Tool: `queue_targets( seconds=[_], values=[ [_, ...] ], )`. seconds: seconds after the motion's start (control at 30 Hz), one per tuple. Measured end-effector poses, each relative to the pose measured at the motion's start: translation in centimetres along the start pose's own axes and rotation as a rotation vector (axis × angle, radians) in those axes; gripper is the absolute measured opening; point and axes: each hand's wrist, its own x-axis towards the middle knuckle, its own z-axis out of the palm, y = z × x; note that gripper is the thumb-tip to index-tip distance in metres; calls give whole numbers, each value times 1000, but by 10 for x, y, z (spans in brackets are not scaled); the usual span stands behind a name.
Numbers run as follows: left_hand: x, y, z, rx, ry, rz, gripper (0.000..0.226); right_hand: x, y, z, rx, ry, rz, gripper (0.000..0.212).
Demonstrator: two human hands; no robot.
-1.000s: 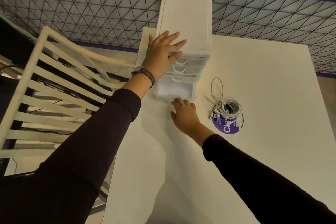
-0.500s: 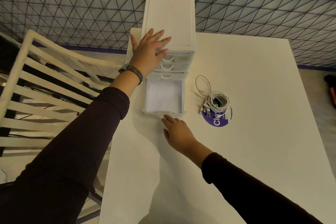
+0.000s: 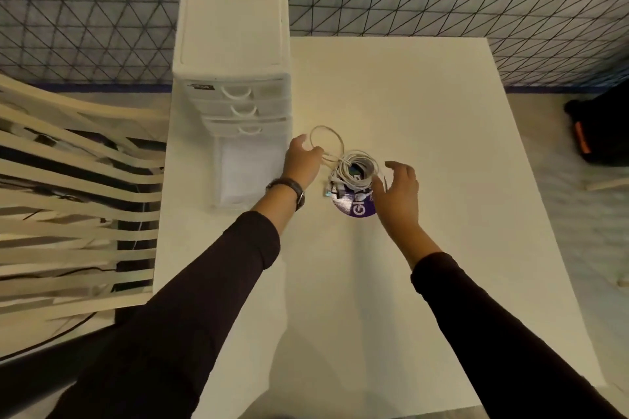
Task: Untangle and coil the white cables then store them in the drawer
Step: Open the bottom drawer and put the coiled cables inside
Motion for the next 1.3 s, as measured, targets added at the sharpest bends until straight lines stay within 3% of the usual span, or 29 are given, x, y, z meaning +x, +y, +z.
queue_targets(
  seconds=[0.17, 0.33, 0.5, 0.63, 0.77, 0.97, 1.2, 1.3],
  values=[
    [45, -11, 23, -116, 73, -284, 55, 20, 9, 7, 171, -163, 227, 54],
    [76, -22, 31, -172, 95, -263, 29, 26, 15, 12, 170, -213, 240, 54],
    [45, -8, 43, -135, 176, 166, 36, 32, 21, 12, 155, -248, 232, 50],
    [14, -22, 55, 354, 117, 686, 35, 34, 22, 10, 152, -270, 211, 44],
    [6, -50, 73, 788, 0, 821, 41, 34, 22, 11, 174, -305, 202, 44],
    [2, -82, 84, 1050, -43, 751, 68, 44, 30, 5, 337, -318, 300, 33],
    [1, -87, 104, 974, 75, 653, 60, 57, 26, -6, 526, -371, 542, 27],
    [5, -87, 118, 1072, 167, 583, 61, 58, 25, -8, 624, -417, 606, 20]
  ],
)
